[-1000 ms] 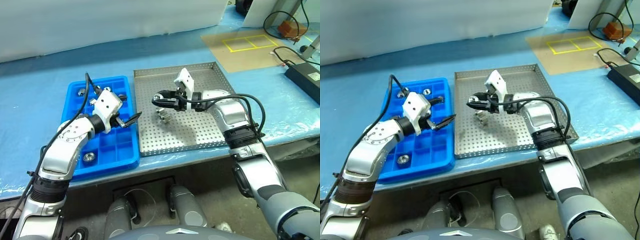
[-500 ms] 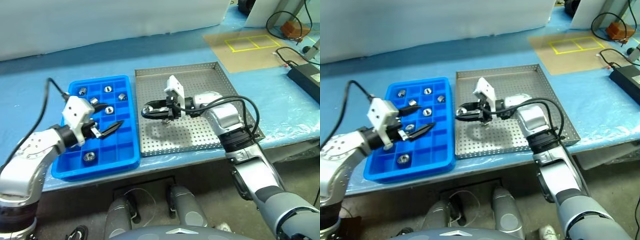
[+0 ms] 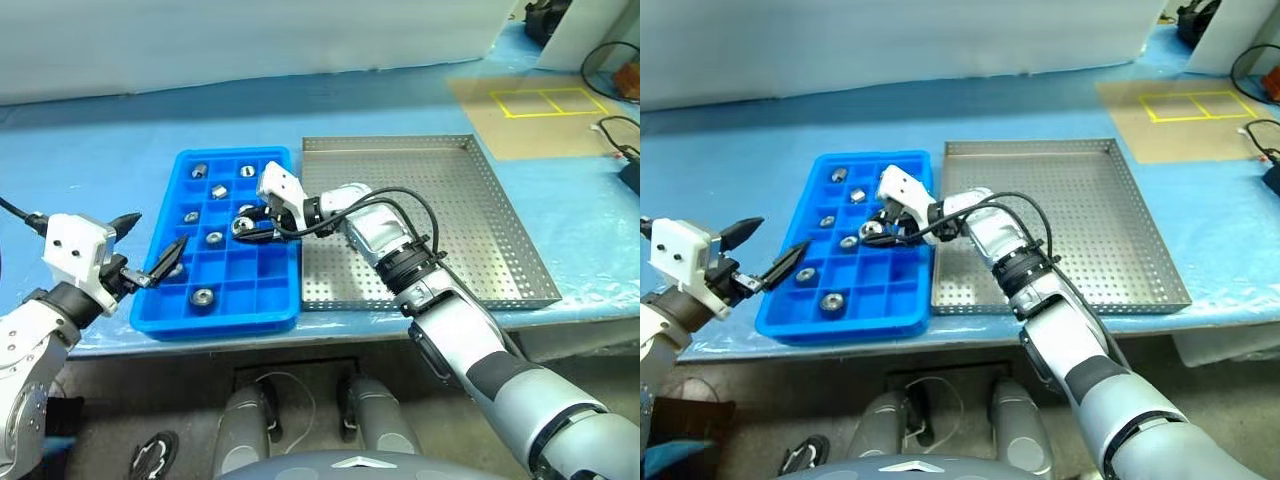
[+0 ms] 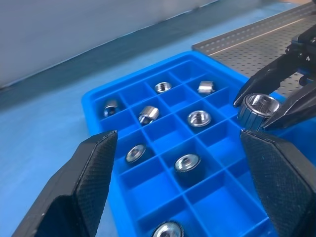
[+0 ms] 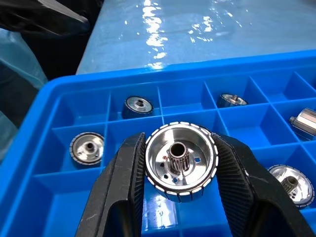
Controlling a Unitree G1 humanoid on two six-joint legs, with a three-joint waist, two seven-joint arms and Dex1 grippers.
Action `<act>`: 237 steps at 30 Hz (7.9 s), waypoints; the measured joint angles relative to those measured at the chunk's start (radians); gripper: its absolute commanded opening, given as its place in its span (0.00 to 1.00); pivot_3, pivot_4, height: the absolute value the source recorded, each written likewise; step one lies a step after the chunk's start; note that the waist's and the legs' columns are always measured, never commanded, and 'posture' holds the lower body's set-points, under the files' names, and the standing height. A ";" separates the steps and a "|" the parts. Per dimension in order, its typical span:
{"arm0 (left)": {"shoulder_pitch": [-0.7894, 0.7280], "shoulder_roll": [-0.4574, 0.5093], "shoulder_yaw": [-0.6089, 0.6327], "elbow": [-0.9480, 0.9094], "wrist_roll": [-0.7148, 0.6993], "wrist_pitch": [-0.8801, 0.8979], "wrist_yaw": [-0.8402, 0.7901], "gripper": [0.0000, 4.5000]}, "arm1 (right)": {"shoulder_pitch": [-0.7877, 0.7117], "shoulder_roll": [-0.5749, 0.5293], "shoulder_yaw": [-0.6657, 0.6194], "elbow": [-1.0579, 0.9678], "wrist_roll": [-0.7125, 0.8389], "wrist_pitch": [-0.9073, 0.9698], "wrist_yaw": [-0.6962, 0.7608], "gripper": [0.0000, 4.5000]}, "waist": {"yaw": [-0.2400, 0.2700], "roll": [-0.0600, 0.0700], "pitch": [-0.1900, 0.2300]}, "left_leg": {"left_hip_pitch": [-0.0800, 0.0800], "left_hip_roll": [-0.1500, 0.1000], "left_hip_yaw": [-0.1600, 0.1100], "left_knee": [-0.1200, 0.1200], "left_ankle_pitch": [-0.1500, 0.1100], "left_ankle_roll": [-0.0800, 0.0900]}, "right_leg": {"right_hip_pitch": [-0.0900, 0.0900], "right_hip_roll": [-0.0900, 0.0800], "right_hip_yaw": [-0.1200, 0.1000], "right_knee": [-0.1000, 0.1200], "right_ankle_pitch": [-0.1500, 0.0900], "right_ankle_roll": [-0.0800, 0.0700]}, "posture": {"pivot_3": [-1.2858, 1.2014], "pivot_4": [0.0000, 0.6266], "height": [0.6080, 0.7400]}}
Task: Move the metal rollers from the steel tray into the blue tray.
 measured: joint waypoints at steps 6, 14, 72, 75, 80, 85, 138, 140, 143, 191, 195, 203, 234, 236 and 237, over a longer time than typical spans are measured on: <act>0.037 -0.013 0.004 -0.019 -0.001 -0.001 0.031 0.93 | -0.010 -0.002 -0.001 0.092 -0.051 -0.090 -0.032 0.36 | 0.025 0.000 0.000 | 0.002 0.000 0.000 -0.003 0.001 -0.002 | 0.000 0.000 0.000 0.000 0.000 0.000 | 0.42 0.24 1.00; -0.006 -0.005 -0.051 -0.036 -0.006 0.004 0.042 0.93 | -0.010 -0.075 -0.029 0.068 -0.055 -0.102 0.071 0.36 | 0.023 0.000 0.000 | 0.003 0.000 0.001 -0.003 0.002 -0.003 | 0.000 0.000 0.001 0.001 0.000 0.000 | 0.40 0.24 1.00; -0.303 0.009 -0.422 0.259 0.056 -0.100 -0.091 0.93 | 0.546 -0.431 -0.147 -0.679 0.026 0.314 -0.187 0.80 | -0.140 -0.003 -0.002 | 0.008 -0.002 0.000 -0.006 0.000 0.000 | 0.008 0.002 0.002 -0.010 -0.004 0.005 | 0.30 0.24 1.00; -0.295 0.011 -0.419 0.259 0.056 -0.100 -0.090 0.93 | 0.535 -0.405 -0.145 -0.678 0.027 0.323 -0.201 0.80 | -0.144 -0.003 -0.002 | 0.008 -0.002 -0.001 -0.006 0.000 0.000 | 0.009 0.002 0.002 -0.010 -0.003 0.004 | 0.30 0.24 1.00; -0.290 0.011 -0.418 0.255 0.059 -0.100 -0.088 0.93 | 0.497 -0.332 -0.119 -0.596 0.001 0.302 -0.269 0.80 | -0.149 -0.003 -0.002 | 0.008 -0.002 -0.001 -0.006 0.000 0.000 | 0.009 0.002 0.001 -0.010 -0.001 0.000 | 0.31 0.24 1.00; -0.283 0.011 -0.417 0.245 0.064 -0.099 -0.079 0.93 | 0.486 -0.301 -0.099 -0.504 -0.037 0.260 -0.313 0.80 | -0.147 -0.003 -0.002 | 0.007 -0.002 -0.001 -0.006 0.000 0.001 | 0.009 0.002 0.001 -0.011 -0.001 0.000 | 0.31 0.24 1.00; -0.487 -0.060 -0.506 0.402 0.039 -0.167 -0.188 0.93 | 0.387 -0.359 -0.212 -0.630 0.268 0.566 -0.054 0.15 | -0.170 -0.002 -0.001 | 0.008 -0.002 -0.002 -0.005 -0.001 0.002 | 0.012 0.001 0.000 -0.012 0.000 -0.001 | 0.28 0.24 1.00; -0.501 -0.060 -0.500 0.398 -0.027 -0.105 -0.208 0.93 | 0.387 -0.360 -0.211 -0.650 0.279 0.565 -0.050 0.15 | -0.172 -0.002 -0.001 | 0.008 -0.002 -0.002 -0.005 -0.001 0.002 | 0.012 0.001 0.000 -0.012 0.000 -0.001 | 0.28 0.24 1.00; -0.503 -0.049 -0.496 0.397 -0.129 -0.001 -0.246 0.93 | 0.386 -0.362 -0.222 -0.666 0.314 0.573 -0.043 0.15 | -0.173 -0.002 -0.001 | 0.008 -0.002 -0.002 -0.005 -0.001 0.002 | 0.012 0.002 0.000 -0.012 0.000 -0.001 | 0.28 0.24 1.00; -0.593 -0.027 -0.492 0.389 -0.356 0.210 -0.348 0.93 | 0.394 -0.482 -0.163 -0.798 0.466 0.557 0.104 0.15 | -0.167 -0.002 -0.001 | 0.009 -0.003 -0.002 -0.005 -0.002 0.003 | 0.015 0.002 0.000 -0.015 -0.002 0.001 | 0.28 0.24 1.00; -0.593 -0.027 -0.496 0.391 -0.356 0.214 -0.339 0.93 | 0.394 -0.481 -0.163 -0.790 0.454 0.553 0.094 0.15 | -0.167 -0.002 -0.001 | 0.009 -0.003 -0.002 -0.005 -0.002 0.003 | 0.015 0.002 0.000 -0.015 -0.001 0.001 | 0.28 0.24 1.00; -0.594 -0.038 -0.497 0.410 -0.345 0.219 -0.290 0.57 | 0.392 -0.480 -0.160 -0.766 0.446 0.537 0.089 0.15 | -0.167 -0.002 -0.001 | 0.009 -0.003 -0.002 -0.005 -0.002 0.003 | 0.015 0.002 0.000 -0.015 -0.001 0.000 | 0.28 0.24 1.00; -0.613 -0.089 -0.466 0.453 -0.369 0.257 -0.216 0.32 | 0.365 -0.450 -0.075 -0.548 0.122 0.107 -0.051 0.15 | -0.171 -0.002 -0.001 | 0.005 -0.003 -0.002 -0.005 -0.002 0.004 | 0.011 0.001 0.000 -0.015 -0.001 0.000 | 0.28 0.24 1.00; -0.614 -0.089 -0.466 0.453 -0.372 0.257 -0.211 0.32 | 0.365 -0.451 -0.073 -0.537 0.091 0.061 -0.051 0.15 | -0.174 -0.002 -0.001 | 0.004 -0.003 -0.002 -0.005 -0.002 0.004 | 0.010 0.001 -0.001 -0.015 -0.001 0.000 | 0.28 0.24 1.00; -0.615 -0.089 -0.466 0.453 -0.373 0.257 -0.209 0.32 | 0.365 -0.454 -0.069 -0.530 0.076 0.038 -0.047 0.15 | -0.174 -0.002 -0.001 | 0.004 -0.003 -0.002 -0.005 -0.002 0.004 | 0.010 0.001 -0.001 -0.015 -0.001 0.000 | 0.28 0.24 1.00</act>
